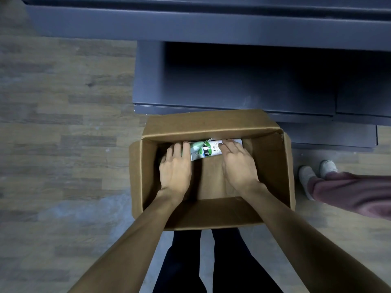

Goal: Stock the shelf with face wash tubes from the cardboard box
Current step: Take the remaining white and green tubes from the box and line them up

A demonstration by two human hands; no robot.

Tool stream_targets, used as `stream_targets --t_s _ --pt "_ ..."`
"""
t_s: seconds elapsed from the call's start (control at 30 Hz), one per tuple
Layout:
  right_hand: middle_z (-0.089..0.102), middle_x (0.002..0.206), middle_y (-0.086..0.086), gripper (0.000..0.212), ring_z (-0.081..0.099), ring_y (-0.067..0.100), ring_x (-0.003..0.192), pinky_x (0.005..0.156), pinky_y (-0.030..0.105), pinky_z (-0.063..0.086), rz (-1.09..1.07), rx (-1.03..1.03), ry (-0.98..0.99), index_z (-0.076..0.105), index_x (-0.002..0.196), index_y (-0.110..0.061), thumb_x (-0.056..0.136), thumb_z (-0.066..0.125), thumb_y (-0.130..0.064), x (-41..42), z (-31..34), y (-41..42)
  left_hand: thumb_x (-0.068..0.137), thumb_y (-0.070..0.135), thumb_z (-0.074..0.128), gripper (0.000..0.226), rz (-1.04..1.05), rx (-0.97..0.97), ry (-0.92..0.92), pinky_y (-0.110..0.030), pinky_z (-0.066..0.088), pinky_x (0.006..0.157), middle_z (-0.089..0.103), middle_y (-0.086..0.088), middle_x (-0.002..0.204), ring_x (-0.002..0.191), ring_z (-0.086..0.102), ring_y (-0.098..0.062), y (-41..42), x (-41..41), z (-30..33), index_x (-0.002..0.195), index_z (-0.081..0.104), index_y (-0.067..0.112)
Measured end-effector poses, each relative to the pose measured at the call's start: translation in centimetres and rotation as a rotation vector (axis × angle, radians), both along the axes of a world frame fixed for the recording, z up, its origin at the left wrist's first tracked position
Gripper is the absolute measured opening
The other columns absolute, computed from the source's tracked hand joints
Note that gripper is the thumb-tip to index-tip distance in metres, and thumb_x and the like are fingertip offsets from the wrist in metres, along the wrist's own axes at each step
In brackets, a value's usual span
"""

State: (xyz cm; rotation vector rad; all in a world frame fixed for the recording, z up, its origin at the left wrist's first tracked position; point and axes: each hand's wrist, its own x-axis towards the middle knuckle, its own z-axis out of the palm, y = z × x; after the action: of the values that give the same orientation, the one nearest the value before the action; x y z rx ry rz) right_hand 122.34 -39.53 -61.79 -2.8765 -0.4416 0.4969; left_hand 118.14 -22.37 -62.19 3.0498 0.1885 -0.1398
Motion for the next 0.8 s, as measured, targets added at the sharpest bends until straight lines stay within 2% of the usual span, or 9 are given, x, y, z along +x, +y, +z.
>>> stream_targets --t_s 0.13,0.23,0.3,0.4,0.43,0.6,0.7,0.8 --pt "0.069 0.116 0.011 0.050 0.065 0.030 0.111 0.087 0.039 0.055 0.083 -0.076 -0.093 0.069 0.115 -0.006 0.066 0.079 0.004 0.0 -0.4 -0.1 0.054 0.006 0.089 0.053 -0.008 0.000 0.060 -0.030 0.043 0.043 0.060 -0.005 0.084 0.067 0.061 -0.024 0.5 0.5 0.3 0.099 0.064 0.013" --pt "0.068 0.109 0.007 0.043 0.065 0.028 0.102 0.080 0.037 0.054 0.095 -0.128 -0.129 0.068 0.111 -0.011 0.070 0.078 -0.001 -0.1 -0.5 0.0 0.050 0.011 0.093 0.052 0.027 -0.034 0.085 -0.025 0.030 0.040 0.060 -0.001 0.079 0.063 0.063 -0.023 0.7 0.5 0.6 0.093 0.065 0.017" --pt "0.066 0.101 0.005 0.039 0.064 0.027 0.093 0.075 0.036 0.052 0.092 -0.161 -0.158 0.067 0.106 -0.013 0.070 0.078 -0.005 -0.3 -0.5 0.1 0.056 0.011 0.091 0.051 0.060 -0.060 0.092 -0.026 0.029 0.043 0.062 0.000 0.084 0.065 0.066 -0.025 0.4 0.5 1.5 0.098 0.065 0.019" --pt "0.065 0.099 0.004 0.039 0.062 0.026 0.090 0.075 0.037 0.051 0.093 -0.168 -0.167 0.067 0.108 -0.014 0.071 0.078 -0.009 -0.2 -0.1 0.2 0.087 0.018 0.071 0.038 0.125 -0.185 0.139 -0.035 0.040 0.056 0.060 0.001 0.108 0.086 0.068 -0.029 -0.2 0.2 3.2 0.122 0.058 0.023" --pt "0.065 0.101 0.003 0.041 0.062 0.026 0.092 0.078 0.037 0.051 0.087 -0.152 -0.153 0.066 0.109 -0.015 0.071 0.078 -0.011 -0.2 0.1 0.2 0.091 0.021 0.067 0.036 0.152 -0.254 0.134 -0.038 0.045 0.061 0.060 0.002 0.113 0.090 0.067 -0.029 -0.3 0.0 3.8 0.126 0.056 0.024" --pt "0.061 0.114 0.001 0.038 0.058 0.024 0.108 0.092 0.037 0.048 -0.008 0.017 -0.022 0.058 0.119 -0.018 0.083 0.070 -0.025 -0.4 3.7 0.7 0.087 0.023 0.070 0.035 0.228 -0.511 0.029 -0.038 0.052 0.069 0.062 0.008 0.115 0.093 0.066 -0.022 -0.5 -0.9 6.9 0.121 0.060 0.025" --pt "0.059 0.120 -0.002 0.040 0.056 0.021 0.113 0.092 0.034 0.048 -0.060 0.107 0.061 0.055 0.123 -0.021 0.086 0.068 -0.030 -0.8 7.3 0.8 0.085 0.024 0.073 0.036 0.226 -0.610 0.000 -0.036 0.053 0.072 0.064 0.010 0.112 0.093 0.066 -0.019 -0.3 -1.6 9.0 0.119 0.061 0.026" --pt "0.058 0.122 -0.006 0.042 0.056 0.018 0.115 0.090 0.035 0.049 -0.098 0.163 0.134 0.051 0.125 -0.027 0.087 0.067 -0.035 -1.1 11.6 0.7 0.083 0.025 0.075 0.033 0.244 -0.783 -0.017 -0.037 0.055 0.082 0.067 0.014 0.108 0.094 0.065 -0.011 0.1 -2.4 12.0 0.113 0.062 0.030"
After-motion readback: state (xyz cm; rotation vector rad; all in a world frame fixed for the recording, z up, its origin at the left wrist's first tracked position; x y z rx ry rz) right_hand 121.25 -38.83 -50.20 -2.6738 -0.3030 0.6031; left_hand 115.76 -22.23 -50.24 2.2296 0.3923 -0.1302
